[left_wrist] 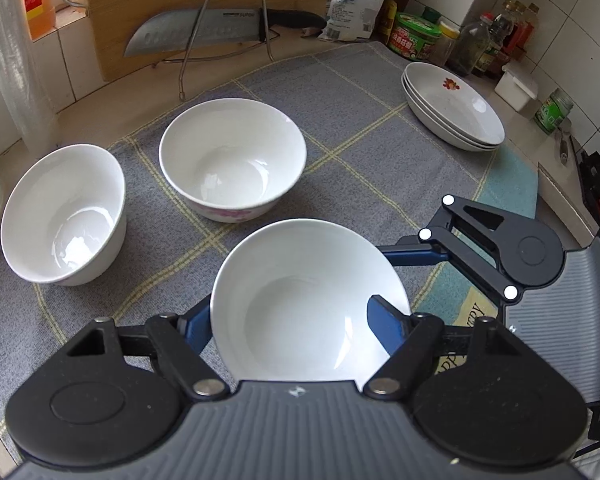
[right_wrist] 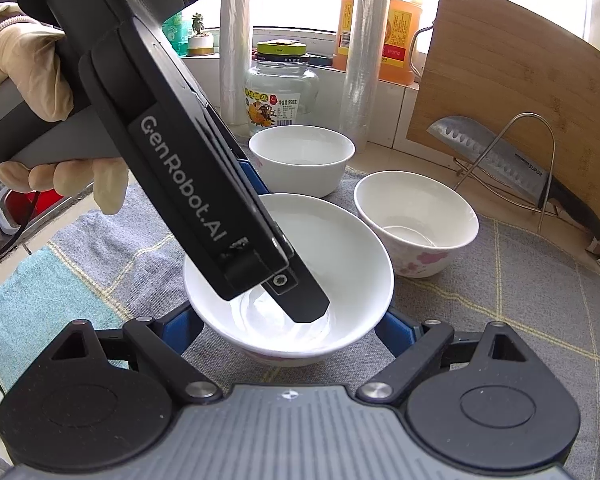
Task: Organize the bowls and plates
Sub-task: 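Lift the white bowl with the left gripper and carry it toward the plate stack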
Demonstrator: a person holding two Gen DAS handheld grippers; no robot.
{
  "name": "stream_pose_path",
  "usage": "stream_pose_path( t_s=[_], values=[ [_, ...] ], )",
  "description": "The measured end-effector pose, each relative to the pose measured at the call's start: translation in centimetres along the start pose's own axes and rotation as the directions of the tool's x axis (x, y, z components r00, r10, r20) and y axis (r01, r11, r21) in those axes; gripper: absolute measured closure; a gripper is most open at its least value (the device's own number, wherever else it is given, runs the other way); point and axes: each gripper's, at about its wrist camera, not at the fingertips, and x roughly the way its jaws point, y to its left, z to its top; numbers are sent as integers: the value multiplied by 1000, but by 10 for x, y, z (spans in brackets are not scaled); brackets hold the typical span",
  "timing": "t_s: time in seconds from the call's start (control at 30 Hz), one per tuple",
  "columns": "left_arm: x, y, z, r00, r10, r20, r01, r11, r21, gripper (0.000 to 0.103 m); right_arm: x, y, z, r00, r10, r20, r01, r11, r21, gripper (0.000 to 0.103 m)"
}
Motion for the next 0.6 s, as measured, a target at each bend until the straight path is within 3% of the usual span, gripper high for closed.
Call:
stream_pose_path(
  t_s=[0.6],
  values=[
    [48, -78, 61, 997, -74, 33, 70, 993, 99, 25, -55, -77, -45, 991, -132, -8, 133, 989, 64, 9]
  ],
)
